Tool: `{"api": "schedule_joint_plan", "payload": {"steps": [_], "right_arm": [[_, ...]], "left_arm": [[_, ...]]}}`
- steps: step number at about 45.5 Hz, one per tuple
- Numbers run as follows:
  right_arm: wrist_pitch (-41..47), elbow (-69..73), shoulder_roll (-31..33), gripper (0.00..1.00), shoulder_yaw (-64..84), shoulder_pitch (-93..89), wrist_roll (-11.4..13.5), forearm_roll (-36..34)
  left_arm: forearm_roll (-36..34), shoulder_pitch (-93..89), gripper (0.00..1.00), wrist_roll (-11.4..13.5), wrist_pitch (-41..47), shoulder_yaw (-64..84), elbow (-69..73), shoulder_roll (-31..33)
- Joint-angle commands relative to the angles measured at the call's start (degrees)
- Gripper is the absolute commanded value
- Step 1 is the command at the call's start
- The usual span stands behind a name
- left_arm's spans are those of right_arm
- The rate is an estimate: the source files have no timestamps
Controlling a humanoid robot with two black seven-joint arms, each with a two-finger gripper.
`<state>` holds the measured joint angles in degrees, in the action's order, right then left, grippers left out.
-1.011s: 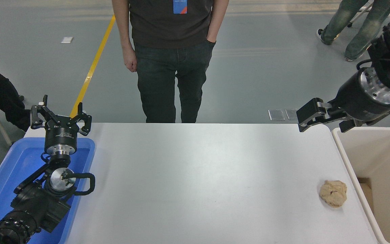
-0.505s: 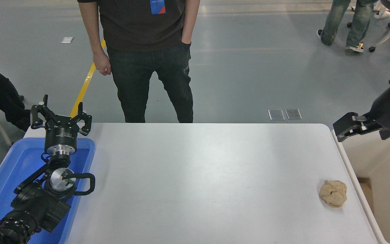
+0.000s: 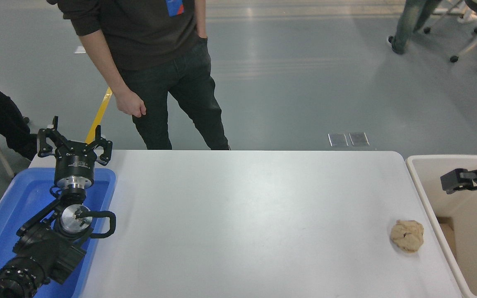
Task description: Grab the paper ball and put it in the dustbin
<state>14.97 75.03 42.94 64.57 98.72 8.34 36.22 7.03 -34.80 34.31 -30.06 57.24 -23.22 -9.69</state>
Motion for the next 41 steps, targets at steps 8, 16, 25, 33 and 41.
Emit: {"api": "schedule_joint_plan", "payload": {"steps": [8,16,25,33,41], "right_arm": [[-2.1,-6.7,-2.4,1.0,-13.9,-16.4,-0.1,-3.2],[-2.3,-12.2,-5.9,1.0,-19.1,-24.0,-0.1,-3.6],[-2.4,-14.9,-8.9,1.0,-21.8,-28.2,-0.1,-3.5],[-3.5,-20.1,-11.3,1.0,-24.0,-32.8,-0.1,-3.1],[-5.0,-23.2,-13.4,1.0,-24.1,-35.6,-0.1,-3.0]], "left_arm": [[0.0,0.0,0.99,0.1,0.0,0.0,0.0,0.0],[0.0,0.0,0.99,0.1,0.0,0.0,0.0,0.0],[0.0,0.0,0.99,0.1,0.0,0.0,0.0,0.0],[0.0,0.0,0.99,0.1,0.0,0.0,0.0,-0.1],[0.0,0.0,0.99,0.1,0.0,0.0,0.0,0.0]]}}
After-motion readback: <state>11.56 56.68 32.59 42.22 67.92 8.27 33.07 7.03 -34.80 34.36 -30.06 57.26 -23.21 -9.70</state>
